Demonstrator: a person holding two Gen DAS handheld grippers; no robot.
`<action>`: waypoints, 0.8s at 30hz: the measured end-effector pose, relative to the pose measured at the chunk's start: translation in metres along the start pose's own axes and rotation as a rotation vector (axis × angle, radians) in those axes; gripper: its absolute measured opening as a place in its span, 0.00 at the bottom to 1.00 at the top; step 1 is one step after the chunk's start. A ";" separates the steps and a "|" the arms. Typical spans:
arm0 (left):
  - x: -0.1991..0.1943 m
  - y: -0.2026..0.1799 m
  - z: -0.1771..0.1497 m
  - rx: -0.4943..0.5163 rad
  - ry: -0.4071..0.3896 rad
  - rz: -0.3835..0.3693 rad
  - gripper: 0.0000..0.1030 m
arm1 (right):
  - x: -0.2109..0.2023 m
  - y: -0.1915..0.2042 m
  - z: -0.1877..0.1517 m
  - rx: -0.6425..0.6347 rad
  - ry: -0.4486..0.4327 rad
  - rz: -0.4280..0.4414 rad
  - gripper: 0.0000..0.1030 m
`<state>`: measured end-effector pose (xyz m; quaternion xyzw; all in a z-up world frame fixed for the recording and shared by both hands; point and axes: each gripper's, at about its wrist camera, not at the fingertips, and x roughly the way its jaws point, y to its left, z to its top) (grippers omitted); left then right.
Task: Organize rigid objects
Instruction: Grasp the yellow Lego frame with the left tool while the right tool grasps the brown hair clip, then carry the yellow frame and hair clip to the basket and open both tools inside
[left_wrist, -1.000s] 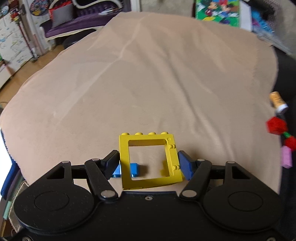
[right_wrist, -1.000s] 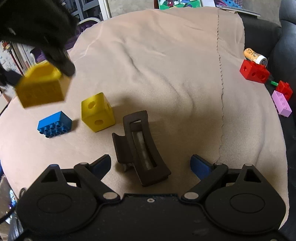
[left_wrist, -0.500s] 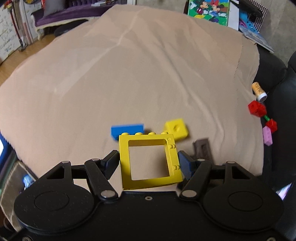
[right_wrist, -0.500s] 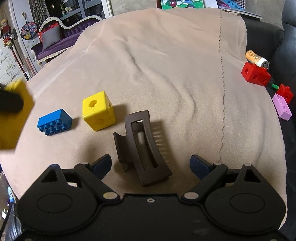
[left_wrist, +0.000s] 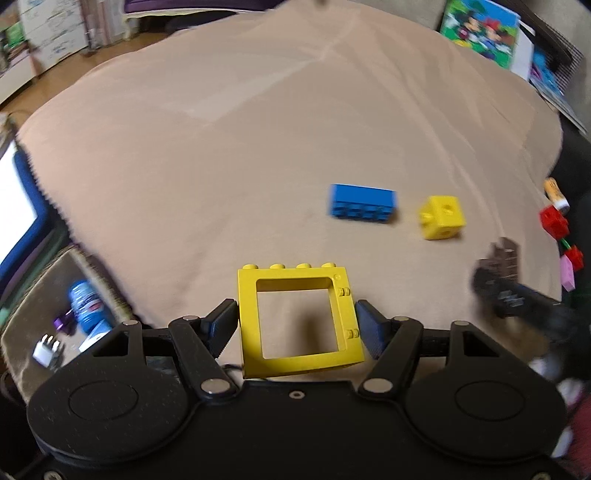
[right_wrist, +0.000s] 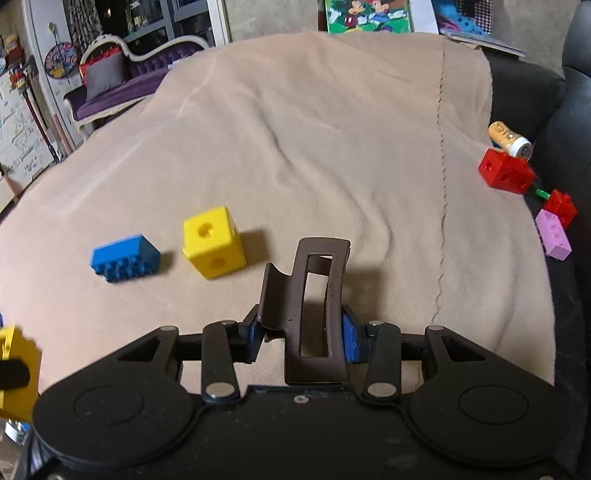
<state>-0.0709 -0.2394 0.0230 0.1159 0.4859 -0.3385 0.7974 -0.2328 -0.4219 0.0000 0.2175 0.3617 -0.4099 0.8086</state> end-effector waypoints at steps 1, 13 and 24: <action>-0.002 0.010 -0.002 -0.018 -0.007 0.004 0.62 | -0.005 0.002 0.002 0.006 -0.004 0.007 0.40; -0.038 0.138 -0.030 -0.265 -0.065 0.129 0.62 | -0.042 0.114 0.001 -0.133 0.057 0.269 0.40; -0.053 0.242 -0.046 -0.510 -0.086 0.280 0.62 | -0.056 0.285 -0.028 -0.358 0.234 0.582 0.40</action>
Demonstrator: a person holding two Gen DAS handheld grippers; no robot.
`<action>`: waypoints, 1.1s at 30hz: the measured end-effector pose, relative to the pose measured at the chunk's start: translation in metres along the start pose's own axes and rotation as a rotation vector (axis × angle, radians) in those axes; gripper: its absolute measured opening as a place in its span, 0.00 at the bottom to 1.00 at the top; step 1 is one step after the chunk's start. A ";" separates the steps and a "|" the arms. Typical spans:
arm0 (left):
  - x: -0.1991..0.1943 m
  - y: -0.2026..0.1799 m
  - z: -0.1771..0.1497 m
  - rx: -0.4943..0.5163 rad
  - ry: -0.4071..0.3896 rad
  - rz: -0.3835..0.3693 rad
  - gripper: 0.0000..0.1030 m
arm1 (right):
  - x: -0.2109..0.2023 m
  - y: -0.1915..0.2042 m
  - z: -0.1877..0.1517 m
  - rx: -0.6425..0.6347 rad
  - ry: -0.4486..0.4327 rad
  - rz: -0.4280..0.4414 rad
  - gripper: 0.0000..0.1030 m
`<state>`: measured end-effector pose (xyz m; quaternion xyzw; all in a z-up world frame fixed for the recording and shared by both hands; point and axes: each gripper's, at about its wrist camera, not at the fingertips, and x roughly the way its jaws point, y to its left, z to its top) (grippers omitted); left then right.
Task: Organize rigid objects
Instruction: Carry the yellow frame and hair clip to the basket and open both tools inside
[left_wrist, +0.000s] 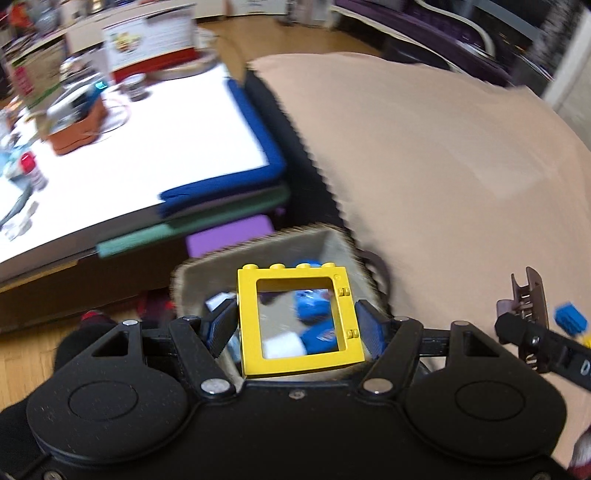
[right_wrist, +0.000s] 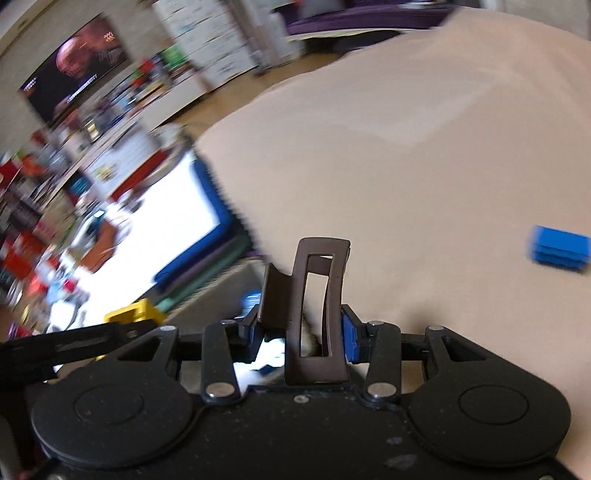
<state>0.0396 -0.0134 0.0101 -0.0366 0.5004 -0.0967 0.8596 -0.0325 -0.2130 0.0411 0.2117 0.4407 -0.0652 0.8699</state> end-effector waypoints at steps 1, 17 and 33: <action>0.002 0.006 0.002 -0.021 -0.002 0.011 0.62 | 0.004 0.010 0.004 -0.016 0.006 0.012 0.40; 0.038 0.047 -0.004 -0.179 0.099 0.010 0.62 | 0.062 0.068 0.004 -0.059 0.129 0.001 0.40; 0.052 0.054 -0.003 -0.189 0.154 0.021 0.63 | 0.120 0.075 0.000 -0.036 0.200 -0.063 0.42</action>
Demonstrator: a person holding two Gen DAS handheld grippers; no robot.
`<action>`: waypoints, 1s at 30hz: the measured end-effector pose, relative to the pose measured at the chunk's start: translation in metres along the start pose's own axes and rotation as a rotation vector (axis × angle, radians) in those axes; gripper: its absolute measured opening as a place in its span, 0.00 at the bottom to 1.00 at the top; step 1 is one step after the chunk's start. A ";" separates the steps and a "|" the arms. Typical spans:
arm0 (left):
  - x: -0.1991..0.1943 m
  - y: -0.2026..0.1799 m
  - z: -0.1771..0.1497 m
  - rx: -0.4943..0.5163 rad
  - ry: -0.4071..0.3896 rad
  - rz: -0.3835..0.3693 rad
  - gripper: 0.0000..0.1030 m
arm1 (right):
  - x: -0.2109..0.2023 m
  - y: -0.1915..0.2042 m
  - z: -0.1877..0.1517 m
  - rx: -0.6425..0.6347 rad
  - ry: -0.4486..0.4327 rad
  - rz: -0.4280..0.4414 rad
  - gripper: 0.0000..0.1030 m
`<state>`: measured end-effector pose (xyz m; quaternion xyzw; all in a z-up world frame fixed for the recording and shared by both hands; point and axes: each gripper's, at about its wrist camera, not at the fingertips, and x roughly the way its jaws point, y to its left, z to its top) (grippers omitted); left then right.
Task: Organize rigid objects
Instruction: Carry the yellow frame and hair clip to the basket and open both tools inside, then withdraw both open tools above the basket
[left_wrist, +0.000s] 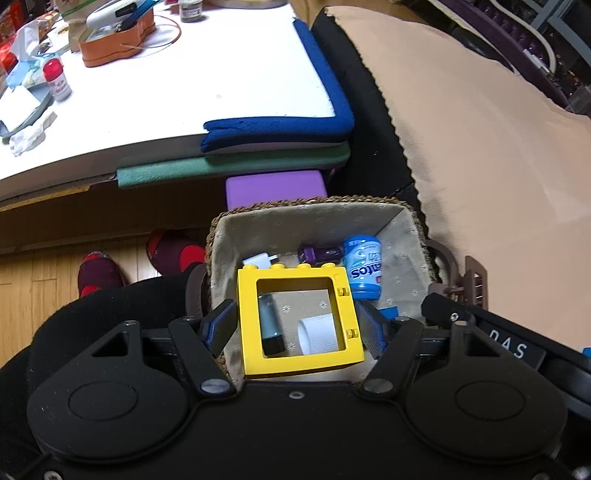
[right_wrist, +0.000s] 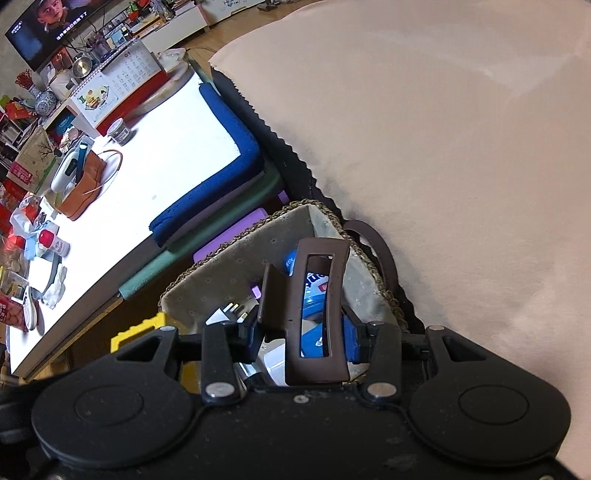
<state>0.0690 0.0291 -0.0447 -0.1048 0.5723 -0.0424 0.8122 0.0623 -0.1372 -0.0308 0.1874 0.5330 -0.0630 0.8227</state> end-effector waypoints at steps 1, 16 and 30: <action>0.000 0.002 0.000 -0.009 0.001 0.001 0.63 | 0.000 0.000 0.000 -0.002 -0.003 -0.002 0.44; -0.007 -0.007 -0.007 0.048 -0.042 0.017 0.71 | -0.025 -0.012 -0.016 0.012 -0.079 -0.012 0.57; -0.016 -0.010 -0.011 0.064 -0.090 0.011 0.75 | -0.052 -0.032 -0.035 0.019 -0.145 -0.009 0.59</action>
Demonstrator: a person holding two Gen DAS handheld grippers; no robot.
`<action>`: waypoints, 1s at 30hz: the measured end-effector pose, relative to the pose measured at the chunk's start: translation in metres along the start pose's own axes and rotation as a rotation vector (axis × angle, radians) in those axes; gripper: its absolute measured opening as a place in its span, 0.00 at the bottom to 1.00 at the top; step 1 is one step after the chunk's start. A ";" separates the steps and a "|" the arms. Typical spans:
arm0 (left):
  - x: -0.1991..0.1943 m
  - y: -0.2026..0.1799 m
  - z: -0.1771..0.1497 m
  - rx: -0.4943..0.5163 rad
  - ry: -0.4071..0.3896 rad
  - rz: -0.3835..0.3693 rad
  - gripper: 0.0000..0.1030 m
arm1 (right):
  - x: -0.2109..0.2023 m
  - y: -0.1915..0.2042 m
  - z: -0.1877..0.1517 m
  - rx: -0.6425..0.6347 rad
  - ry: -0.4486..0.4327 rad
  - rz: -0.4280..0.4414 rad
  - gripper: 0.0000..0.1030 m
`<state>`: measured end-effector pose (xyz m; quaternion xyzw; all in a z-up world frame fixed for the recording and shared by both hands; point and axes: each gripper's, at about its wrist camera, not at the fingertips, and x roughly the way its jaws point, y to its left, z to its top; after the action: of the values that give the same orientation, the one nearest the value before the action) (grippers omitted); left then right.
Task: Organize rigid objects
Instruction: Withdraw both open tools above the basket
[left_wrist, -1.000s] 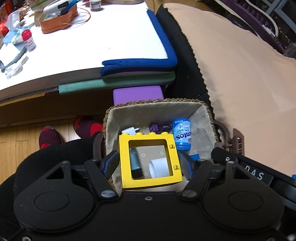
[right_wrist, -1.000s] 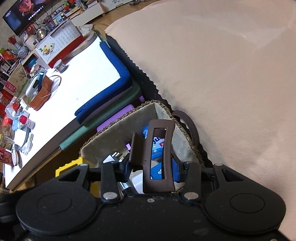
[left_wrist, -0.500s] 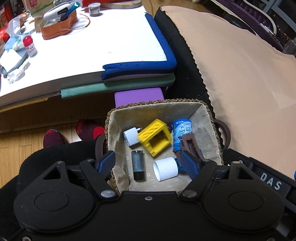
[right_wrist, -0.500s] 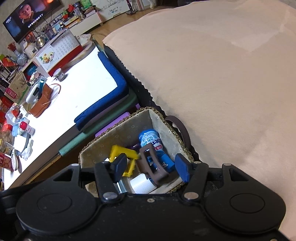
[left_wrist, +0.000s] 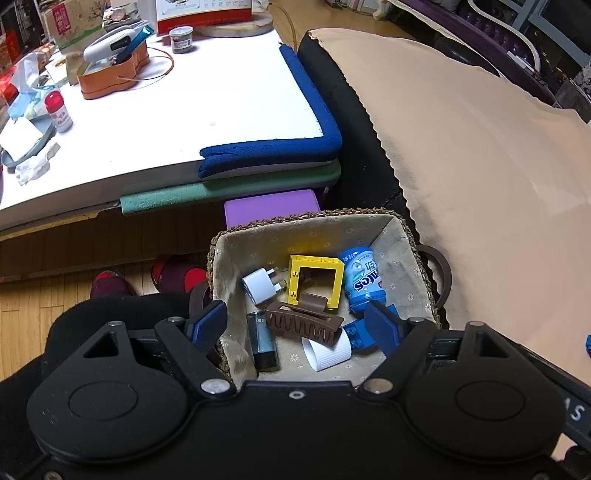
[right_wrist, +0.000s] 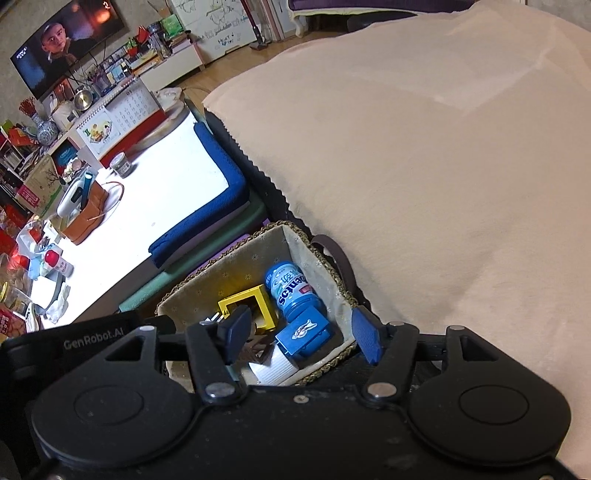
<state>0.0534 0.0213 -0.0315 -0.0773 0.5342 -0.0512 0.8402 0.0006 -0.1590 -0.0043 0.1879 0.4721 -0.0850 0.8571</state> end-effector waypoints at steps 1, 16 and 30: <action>0.000 0.000 0.000 -0.002 0.001 0.001 0.75 | -0.001 -0.001 -0.001 0.000 -0.003 0.000 0.60; -0.001 -0.006 -0.003 0.028 -0.011 0.024 0.78 | -0.004 -0.005 -0.011 -0.018 0.022 0.021 0.65; -0.003 -0.005 -0.002 0.028 -0.015 0.013 0.78 | -0.004 -0.003 -0.014 -0.044 0.023 -0.003 0.68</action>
<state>0.0498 0.0165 -0.0286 -0.0626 0.5278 -0.0526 0.8454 -0.0136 -0.1561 -0.0086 0.1691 0.4840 -0.0735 0.8554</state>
